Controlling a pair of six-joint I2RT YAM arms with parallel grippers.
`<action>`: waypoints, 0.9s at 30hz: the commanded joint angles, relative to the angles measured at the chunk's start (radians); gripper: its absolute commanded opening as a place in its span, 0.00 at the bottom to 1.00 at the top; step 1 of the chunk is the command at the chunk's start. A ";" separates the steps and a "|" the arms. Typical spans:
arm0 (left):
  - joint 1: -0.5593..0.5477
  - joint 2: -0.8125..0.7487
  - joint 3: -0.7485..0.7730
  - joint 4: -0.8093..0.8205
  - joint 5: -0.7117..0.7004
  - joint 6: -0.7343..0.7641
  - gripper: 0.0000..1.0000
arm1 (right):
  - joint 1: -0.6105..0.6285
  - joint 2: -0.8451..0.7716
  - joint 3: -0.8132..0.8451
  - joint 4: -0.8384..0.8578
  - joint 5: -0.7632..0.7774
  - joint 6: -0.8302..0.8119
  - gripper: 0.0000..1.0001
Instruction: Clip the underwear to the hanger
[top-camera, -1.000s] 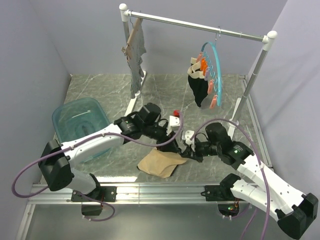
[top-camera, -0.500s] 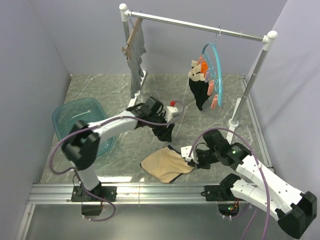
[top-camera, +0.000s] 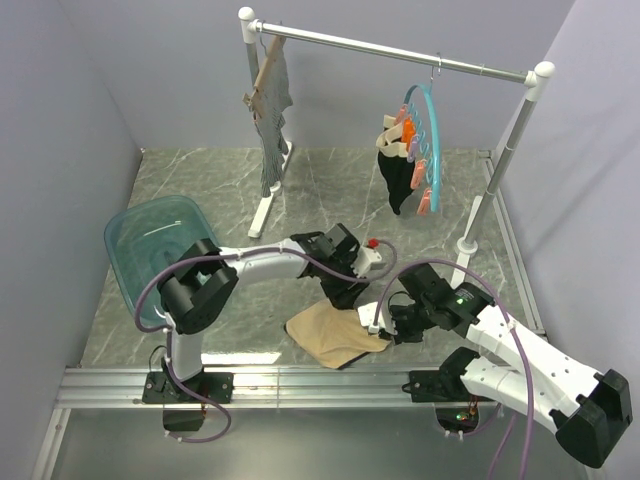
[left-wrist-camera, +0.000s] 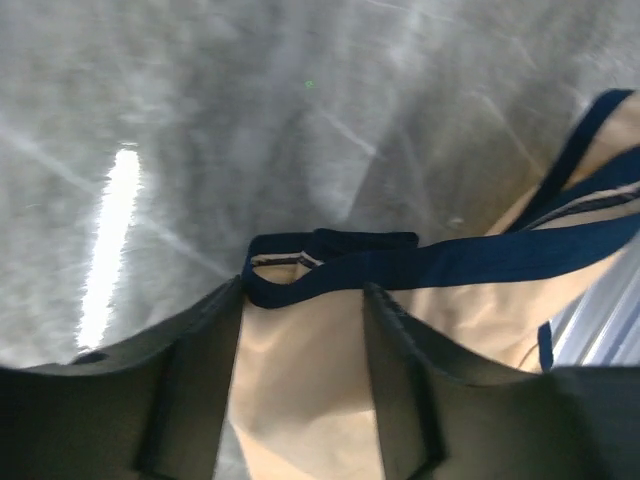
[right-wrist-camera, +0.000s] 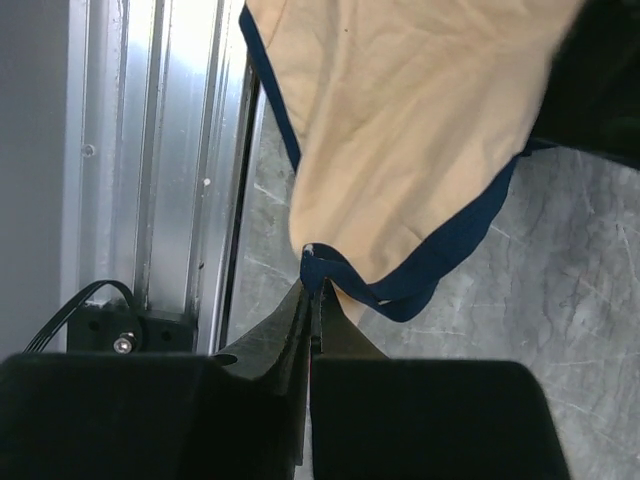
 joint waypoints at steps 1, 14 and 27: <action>-0.019 0.002 0.000 0.032 -0.027 -0.006 0.55 | 0.008 -0.007 0.002 -0.013 0.006 -0.001 0.00; 0.215 -0.192 0.086 -0.023 0.021 0.097 0.00 | 0.005 -0.067 -0.044 0.158 0.197 0.059 0.00; 0.393 -0.422 0.100 0.130 0.039 0.249 0.00 | -0.289 0.209 0.398 0.253 0.165 0.063 0.00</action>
